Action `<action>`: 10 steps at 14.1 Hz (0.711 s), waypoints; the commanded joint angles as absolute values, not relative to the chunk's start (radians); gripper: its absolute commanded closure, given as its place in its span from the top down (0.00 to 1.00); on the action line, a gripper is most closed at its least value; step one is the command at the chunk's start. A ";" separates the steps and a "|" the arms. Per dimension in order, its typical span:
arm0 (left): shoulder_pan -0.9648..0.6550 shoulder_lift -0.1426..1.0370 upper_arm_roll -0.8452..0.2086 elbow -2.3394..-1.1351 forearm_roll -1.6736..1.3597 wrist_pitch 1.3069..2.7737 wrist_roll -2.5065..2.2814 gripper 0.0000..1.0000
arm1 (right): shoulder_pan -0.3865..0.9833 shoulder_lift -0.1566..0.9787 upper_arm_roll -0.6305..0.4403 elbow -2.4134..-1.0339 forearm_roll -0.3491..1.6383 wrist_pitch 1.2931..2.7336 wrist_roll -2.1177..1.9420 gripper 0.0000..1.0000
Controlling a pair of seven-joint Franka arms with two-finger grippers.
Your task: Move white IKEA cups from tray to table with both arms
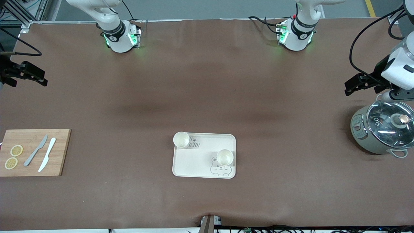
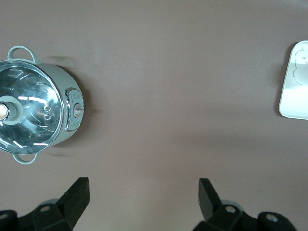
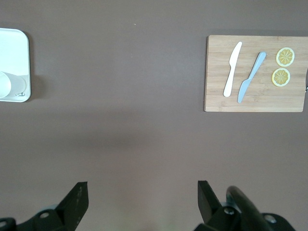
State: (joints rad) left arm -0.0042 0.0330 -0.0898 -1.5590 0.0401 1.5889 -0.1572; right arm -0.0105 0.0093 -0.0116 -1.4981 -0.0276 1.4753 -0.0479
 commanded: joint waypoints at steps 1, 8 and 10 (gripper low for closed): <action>-0.002 0.043 -0.091 -1.537 0.015 1.577 -0.143 1.00 | -0.023 0.017 -0.003 -1.483 -0.038 1.471 -0.058 1.00; -0.005 0.044 -0.091 -1.537 0.015 1.578 -0.158 1.00 | -0.021 0.017 -0.003 -1.483 -0.038 1.471 -0.058 1.00; -0.009 0.093 -0.091 -1.540 0.031 1.575 -0.153 1.00 | -0.023 0.018 -0.003 -1.483 -0.038 1.471 -0.060 1.00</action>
State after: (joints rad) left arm -0.0045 0.0375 -0.0897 -1.5600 0.0401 1.5874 -0.1573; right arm -0.0106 0.0099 -0.0117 -1.4980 -0.0276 1.4754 -0.0481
